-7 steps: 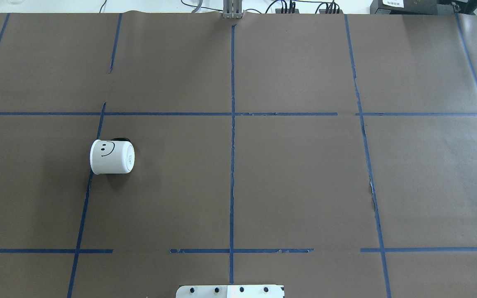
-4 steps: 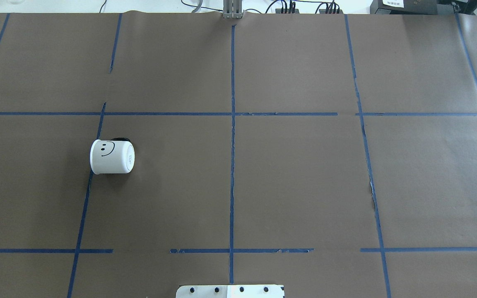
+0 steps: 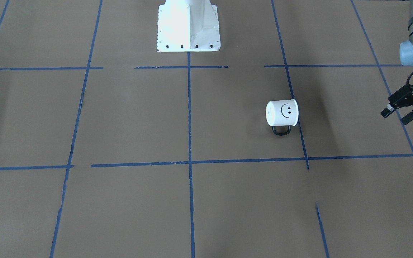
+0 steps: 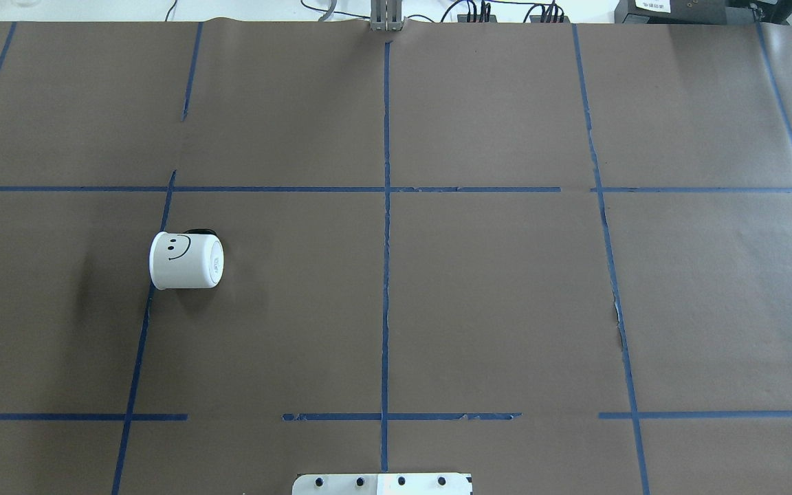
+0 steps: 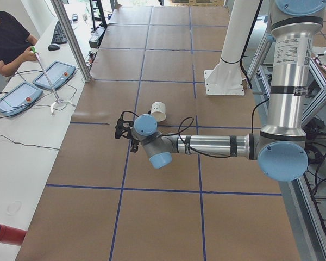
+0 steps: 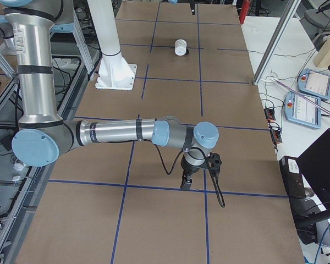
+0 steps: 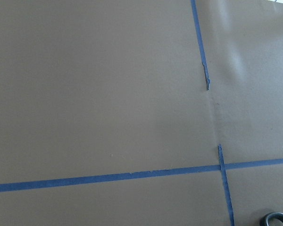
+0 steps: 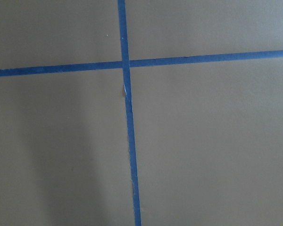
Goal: Flip mug
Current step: 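Move the left gripper toward the sideways white smiley mug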
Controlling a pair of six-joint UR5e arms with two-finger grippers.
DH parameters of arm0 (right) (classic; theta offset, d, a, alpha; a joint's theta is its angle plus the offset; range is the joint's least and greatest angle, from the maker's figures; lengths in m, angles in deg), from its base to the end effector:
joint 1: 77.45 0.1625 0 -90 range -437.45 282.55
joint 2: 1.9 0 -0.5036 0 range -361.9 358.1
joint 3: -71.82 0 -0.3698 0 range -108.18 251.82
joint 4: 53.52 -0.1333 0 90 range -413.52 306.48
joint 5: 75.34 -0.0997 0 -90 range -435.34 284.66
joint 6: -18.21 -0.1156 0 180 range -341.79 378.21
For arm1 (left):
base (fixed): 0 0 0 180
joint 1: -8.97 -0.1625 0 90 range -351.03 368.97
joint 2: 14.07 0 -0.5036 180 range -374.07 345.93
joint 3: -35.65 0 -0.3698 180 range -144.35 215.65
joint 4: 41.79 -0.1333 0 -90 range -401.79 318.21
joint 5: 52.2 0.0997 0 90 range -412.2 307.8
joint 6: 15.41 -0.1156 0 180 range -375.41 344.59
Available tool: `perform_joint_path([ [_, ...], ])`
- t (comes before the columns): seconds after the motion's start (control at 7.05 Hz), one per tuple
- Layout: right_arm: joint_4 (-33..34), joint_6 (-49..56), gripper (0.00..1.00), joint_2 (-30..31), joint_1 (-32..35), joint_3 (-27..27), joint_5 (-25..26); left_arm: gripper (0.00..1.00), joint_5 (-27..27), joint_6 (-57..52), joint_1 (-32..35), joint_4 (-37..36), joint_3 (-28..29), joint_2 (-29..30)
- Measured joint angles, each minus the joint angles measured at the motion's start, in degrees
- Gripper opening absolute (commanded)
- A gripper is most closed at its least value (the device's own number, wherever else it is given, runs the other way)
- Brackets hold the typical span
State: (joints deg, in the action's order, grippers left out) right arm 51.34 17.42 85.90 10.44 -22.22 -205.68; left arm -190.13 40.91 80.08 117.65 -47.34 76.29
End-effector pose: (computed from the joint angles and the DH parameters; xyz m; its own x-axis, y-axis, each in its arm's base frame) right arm 0.0410 -0.4741 0.7276 0.7657 0.0825 0.6379 0.0258 0.9870 -0.1587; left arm 0.1121 -0.4742 0.6557 0.3562 0.1067 -0.9283 0.2676 0.9402 0.2107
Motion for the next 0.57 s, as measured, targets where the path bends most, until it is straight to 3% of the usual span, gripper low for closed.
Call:
perform_joint_path([
  [0.57,0.0,0.0,1.0,0.0,0.0,0.0,0.0,1.0,0.48,16.2,-4.84,16.21,2.24,0.0],
])
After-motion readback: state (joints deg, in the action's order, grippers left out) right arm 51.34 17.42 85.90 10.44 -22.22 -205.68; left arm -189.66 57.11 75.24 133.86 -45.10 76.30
